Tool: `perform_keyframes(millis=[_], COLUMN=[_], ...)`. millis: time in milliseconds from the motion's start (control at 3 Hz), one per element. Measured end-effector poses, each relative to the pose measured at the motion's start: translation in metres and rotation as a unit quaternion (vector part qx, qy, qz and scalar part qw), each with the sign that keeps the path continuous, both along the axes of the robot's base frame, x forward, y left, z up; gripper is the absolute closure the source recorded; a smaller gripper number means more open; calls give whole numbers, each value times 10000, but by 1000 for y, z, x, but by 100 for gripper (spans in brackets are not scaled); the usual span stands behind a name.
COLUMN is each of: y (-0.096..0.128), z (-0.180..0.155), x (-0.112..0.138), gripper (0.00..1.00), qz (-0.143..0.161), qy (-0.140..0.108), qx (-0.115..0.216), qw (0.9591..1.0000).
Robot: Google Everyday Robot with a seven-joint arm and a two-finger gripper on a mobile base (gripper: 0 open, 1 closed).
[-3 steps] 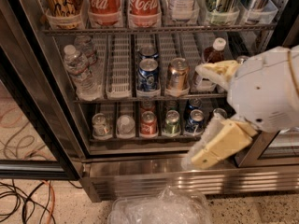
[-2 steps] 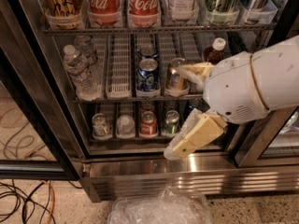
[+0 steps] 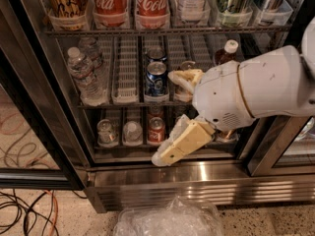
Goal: Pick water bottle from middle shelf of fridge
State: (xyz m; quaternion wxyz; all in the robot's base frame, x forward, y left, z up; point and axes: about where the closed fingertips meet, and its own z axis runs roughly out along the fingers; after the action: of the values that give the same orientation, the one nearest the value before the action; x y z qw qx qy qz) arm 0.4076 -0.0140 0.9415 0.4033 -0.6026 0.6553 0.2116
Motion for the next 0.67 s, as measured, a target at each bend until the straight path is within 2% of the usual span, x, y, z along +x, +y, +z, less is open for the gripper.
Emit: perform_keyframes(millis=[333,667], y=[18,45], z=[-12,-24], x=[5,17], gripper=[0,0], qz=[-79,-168], qy=[-68,-203], qx=[259,643], qw=[9996,9976])
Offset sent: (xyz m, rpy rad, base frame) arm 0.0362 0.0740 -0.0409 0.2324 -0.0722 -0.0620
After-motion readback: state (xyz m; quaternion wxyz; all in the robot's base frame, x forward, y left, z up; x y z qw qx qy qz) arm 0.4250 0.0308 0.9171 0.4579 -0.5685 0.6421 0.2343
